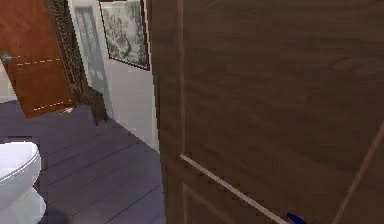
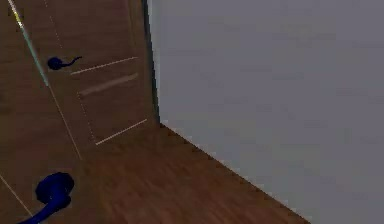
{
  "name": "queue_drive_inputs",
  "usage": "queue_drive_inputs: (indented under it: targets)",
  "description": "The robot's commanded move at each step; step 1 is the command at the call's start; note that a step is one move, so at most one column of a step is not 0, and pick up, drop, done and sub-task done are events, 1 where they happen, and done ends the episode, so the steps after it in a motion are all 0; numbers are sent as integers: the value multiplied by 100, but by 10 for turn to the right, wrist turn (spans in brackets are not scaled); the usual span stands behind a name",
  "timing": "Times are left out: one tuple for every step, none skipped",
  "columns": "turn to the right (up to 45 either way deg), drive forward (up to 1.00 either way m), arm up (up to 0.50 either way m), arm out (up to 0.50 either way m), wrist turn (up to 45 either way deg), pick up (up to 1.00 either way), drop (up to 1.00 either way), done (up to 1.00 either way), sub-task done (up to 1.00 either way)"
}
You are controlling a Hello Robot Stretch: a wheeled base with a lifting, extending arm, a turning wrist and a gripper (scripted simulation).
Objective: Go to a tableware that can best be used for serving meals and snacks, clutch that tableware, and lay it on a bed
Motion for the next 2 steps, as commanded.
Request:
queue_drive_inputs:
  targets:
    - [-360, 0, 0, 0, 0, 0, 0, 0, 0]
    - [0, 90, 0, 0, 0, 0, 0, 0, 0]
